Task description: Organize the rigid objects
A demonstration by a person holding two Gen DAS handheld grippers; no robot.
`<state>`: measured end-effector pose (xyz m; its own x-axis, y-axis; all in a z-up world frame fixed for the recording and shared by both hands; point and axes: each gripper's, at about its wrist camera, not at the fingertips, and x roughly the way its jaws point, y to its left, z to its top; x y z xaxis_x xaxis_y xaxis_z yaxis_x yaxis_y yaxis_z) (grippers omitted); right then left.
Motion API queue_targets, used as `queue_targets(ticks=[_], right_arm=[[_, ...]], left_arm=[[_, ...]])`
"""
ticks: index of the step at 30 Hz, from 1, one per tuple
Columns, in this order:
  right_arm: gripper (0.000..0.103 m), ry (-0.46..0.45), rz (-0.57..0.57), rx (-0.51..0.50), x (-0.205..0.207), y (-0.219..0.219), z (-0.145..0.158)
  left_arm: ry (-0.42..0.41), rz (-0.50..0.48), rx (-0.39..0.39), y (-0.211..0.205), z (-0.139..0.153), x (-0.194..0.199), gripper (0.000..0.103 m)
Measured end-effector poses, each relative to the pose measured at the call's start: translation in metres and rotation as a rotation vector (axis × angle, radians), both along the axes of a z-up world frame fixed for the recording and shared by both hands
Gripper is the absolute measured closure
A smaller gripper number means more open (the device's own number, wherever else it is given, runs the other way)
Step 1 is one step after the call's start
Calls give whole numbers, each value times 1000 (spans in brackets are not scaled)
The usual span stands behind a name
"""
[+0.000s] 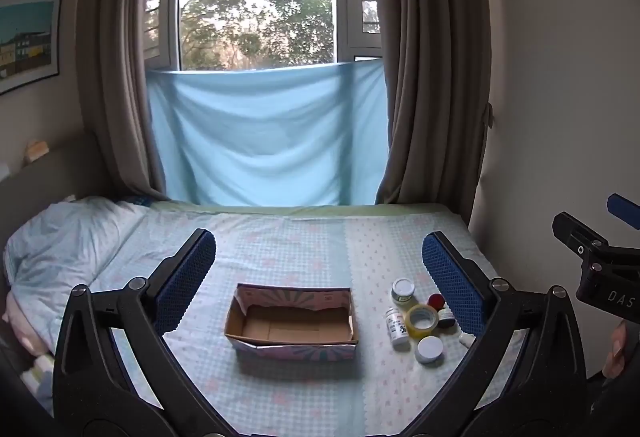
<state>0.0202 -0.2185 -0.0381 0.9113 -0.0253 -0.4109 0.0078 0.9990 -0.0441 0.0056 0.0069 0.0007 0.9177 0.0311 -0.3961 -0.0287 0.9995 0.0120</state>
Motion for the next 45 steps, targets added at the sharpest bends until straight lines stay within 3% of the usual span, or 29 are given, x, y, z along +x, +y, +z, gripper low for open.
queue_targets(ticks=[45], right_arm=[[0,-31,-7,7,5,-2,-7]], left_arm=[[-8,5,-29,13,1,6,0]])
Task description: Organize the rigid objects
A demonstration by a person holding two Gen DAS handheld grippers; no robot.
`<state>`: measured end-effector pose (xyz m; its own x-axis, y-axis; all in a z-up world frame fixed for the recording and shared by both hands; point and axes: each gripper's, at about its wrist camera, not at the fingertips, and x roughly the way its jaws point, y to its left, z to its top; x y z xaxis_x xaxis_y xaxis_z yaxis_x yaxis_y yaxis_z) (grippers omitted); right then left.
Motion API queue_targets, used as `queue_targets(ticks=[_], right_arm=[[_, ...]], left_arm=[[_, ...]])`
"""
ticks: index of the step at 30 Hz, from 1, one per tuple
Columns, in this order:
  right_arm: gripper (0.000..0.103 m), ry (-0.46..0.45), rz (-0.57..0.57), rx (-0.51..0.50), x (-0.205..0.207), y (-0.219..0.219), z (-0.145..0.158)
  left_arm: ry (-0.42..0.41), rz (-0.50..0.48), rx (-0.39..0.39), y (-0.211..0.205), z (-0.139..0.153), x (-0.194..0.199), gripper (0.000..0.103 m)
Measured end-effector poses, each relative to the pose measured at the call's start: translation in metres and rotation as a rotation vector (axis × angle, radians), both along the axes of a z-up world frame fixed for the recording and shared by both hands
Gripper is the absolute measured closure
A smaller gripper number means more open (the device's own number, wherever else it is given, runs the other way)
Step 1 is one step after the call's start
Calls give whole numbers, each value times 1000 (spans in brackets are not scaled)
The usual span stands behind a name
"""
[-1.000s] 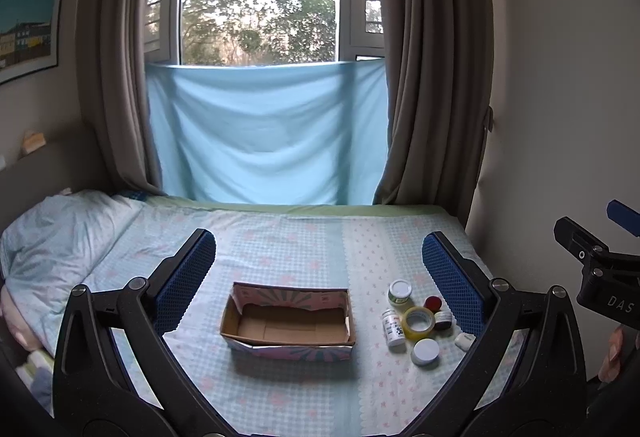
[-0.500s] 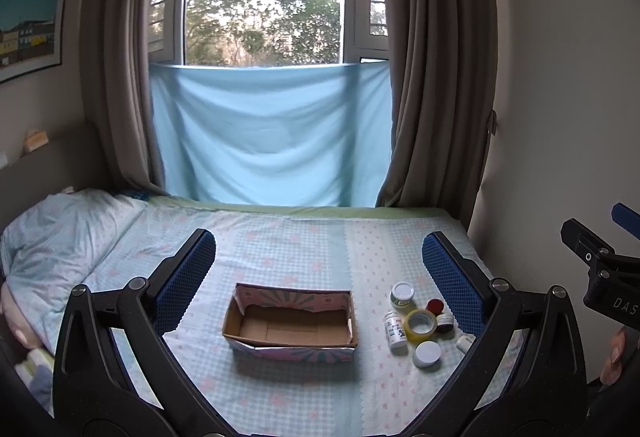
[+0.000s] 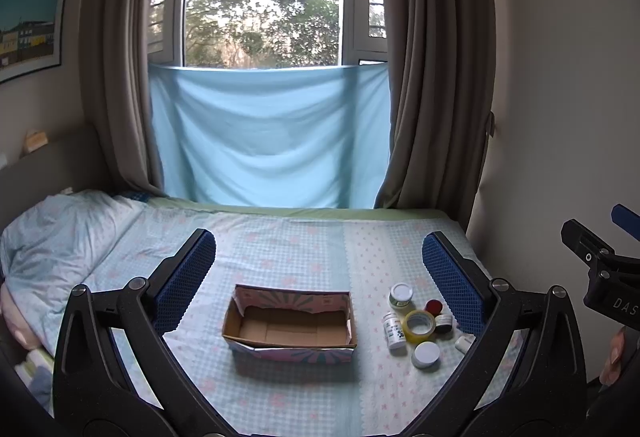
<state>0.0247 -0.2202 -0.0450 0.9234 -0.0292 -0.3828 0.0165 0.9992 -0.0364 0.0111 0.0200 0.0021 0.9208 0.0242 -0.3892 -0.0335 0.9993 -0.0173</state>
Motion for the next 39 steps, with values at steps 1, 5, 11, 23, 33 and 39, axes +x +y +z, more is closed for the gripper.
queue_targets(ticks=[1,5,11,23,33,39], right_arm=[[0,-1,-1,0,0,0,0],[0,-1,0,2,-1,1,-1],[0,-1,-1,1,-2,2,0],[0,-3,-1,0,-3,2,0],[0,-1,-4,1,-4,4,1],[0,8,-16,7,-2,4,4]], left_arm=[[-1,0,0,0,0,0,0],[1,0,-2,0,0,0,0],[3,0,-4,1,0,1,1],[3,2,-8,3,0,1,0],[11,0,-13,9,-1,0,0],[43,1,-20,18,0,7,0]])
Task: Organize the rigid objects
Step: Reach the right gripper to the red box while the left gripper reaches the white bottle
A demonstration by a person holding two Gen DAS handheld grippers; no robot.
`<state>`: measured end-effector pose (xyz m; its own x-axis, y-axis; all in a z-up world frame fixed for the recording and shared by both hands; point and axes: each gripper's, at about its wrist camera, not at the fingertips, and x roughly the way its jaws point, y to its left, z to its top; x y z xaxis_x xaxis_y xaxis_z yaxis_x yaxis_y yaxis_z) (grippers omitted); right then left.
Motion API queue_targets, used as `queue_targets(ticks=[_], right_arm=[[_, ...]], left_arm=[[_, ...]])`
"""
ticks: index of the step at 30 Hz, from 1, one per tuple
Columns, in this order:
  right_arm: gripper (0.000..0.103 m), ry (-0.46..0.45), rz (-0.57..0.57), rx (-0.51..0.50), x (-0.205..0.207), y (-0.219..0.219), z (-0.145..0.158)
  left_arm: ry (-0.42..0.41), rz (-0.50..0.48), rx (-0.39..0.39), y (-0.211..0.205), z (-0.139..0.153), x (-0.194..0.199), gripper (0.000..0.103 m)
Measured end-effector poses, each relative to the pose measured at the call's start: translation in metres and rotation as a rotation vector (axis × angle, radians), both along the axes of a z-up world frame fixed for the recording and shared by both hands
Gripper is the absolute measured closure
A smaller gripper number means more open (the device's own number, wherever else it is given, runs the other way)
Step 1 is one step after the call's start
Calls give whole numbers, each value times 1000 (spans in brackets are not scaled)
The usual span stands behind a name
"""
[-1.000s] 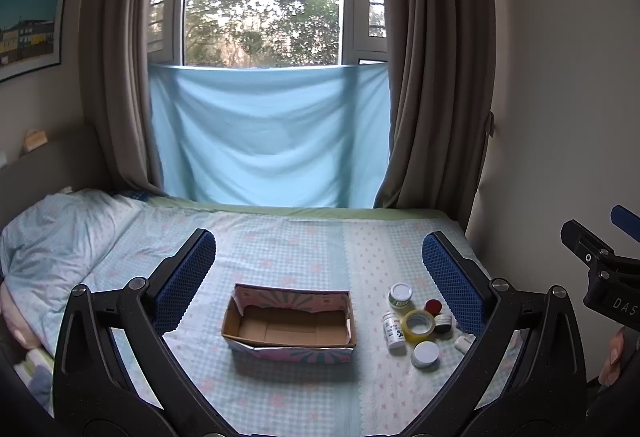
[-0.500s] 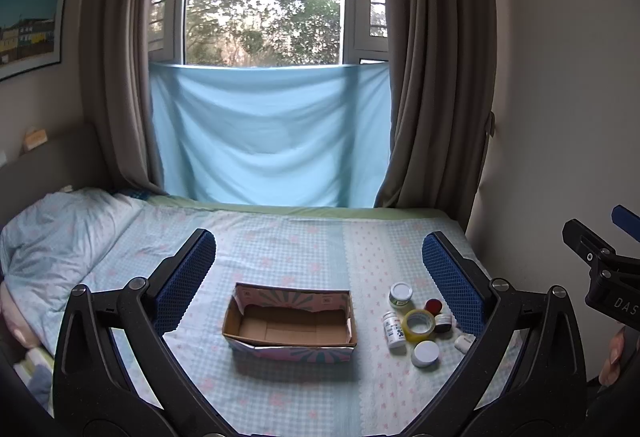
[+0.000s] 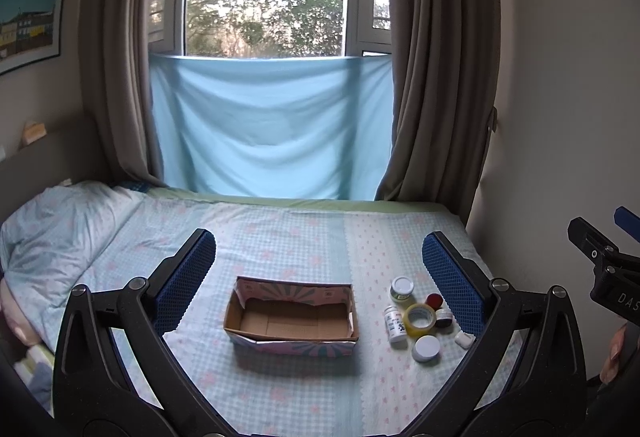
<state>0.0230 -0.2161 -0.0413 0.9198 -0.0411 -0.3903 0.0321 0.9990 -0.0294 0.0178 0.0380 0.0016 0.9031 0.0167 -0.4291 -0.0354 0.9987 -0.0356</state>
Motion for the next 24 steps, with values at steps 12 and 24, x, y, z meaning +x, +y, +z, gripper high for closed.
queue_targets(ticks=[12,24], right_arm=[[0,113,-134,-2,22,-20,-22],[0,295,-235,31,108,-93,-69]], left_arm=[[146,-56,0,5,-39,61,1],[479,-189,-40,-74,-141,190,1]])
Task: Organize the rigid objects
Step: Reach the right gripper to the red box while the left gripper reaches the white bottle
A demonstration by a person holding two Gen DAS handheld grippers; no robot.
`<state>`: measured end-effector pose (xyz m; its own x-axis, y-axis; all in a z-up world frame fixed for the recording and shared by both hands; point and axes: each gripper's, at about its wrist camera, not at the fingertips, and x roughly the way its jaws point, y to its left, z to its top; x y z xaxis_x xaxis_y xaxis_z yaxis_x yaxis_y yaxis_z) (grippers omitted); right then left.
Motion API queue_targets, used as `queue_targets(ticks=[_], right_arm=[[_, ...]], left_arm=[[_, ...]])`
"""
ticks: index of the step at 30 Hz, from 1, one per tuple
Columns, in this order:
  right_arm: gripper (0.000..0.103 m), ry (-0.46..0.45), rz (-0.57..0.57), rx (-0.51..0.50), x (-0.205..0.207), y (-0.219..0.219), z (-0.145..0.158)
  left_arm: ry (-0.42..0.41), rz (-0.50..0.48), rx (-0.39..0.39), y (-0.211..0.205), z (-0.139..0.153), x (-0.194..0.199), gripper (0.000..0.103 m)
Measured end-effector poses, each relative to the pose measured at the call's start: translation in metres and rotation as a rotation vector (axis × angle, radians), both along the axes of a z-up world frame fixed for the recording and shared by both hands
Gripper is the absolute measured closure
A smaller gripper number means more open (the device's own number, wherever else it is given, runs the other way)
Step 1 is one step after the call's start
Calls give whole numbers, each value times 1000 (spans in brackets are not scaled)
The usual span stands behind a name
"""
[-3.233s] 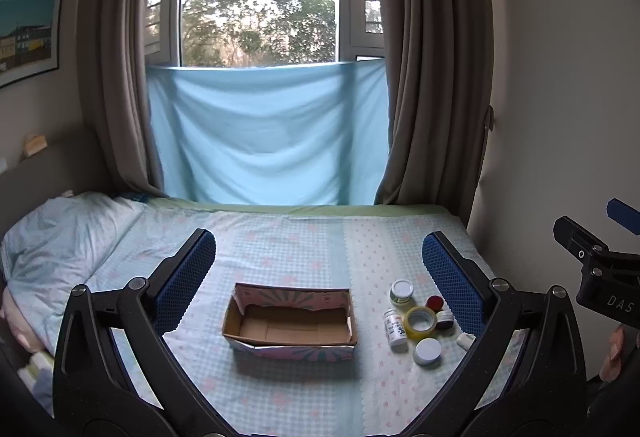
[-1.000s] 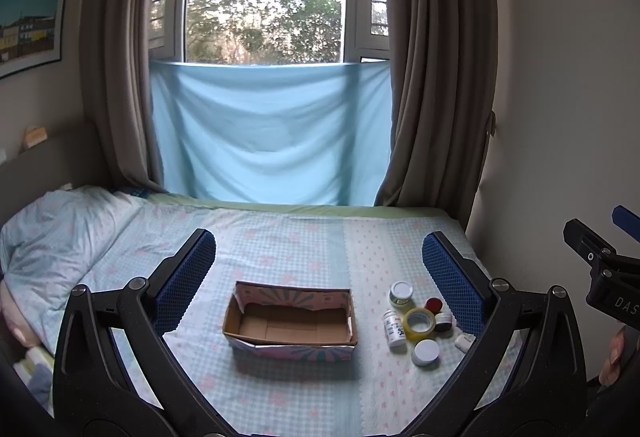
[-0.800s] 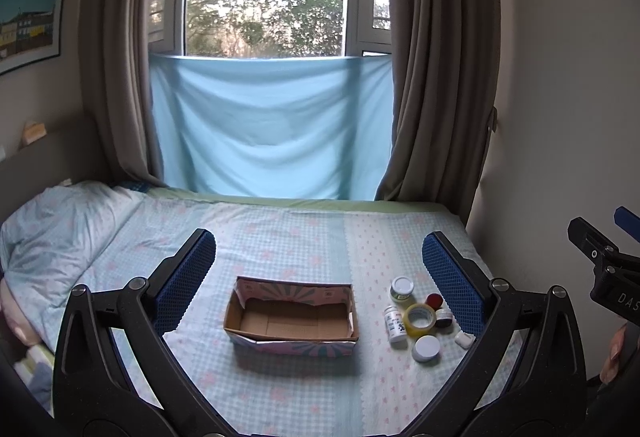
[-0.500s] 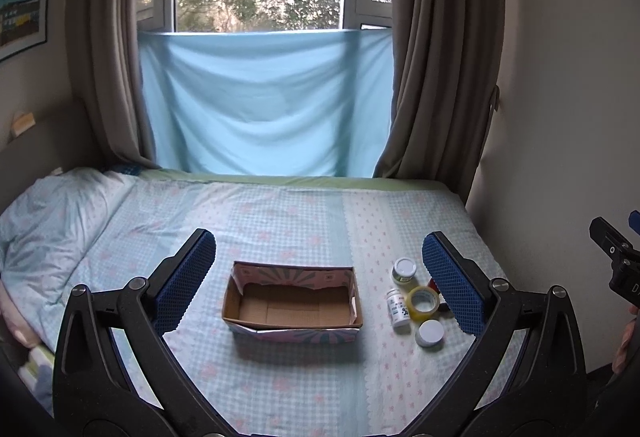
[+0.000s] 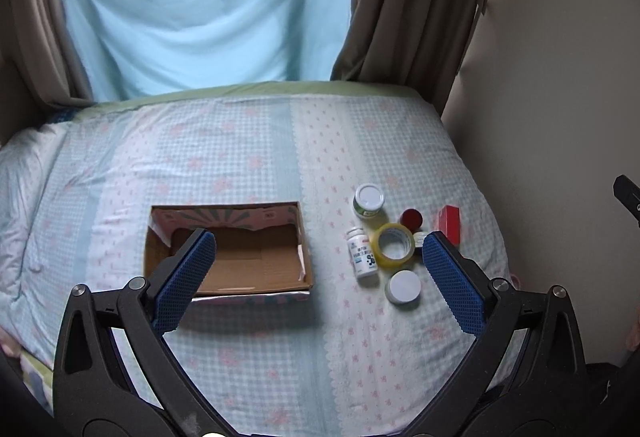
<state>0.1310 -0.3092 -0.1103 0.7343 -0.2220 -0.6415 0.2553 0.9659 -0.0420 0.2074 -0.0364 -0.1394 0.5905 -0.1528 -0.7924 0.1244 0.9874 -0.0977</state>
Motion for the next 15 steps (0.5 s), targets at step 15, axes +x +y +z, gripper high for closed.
queue_targets(ticks=[15], right_arm=[[0,354,-72,99,159,-87,-150]], left_arm=[[471,15,37,-83,-204,162,1]])
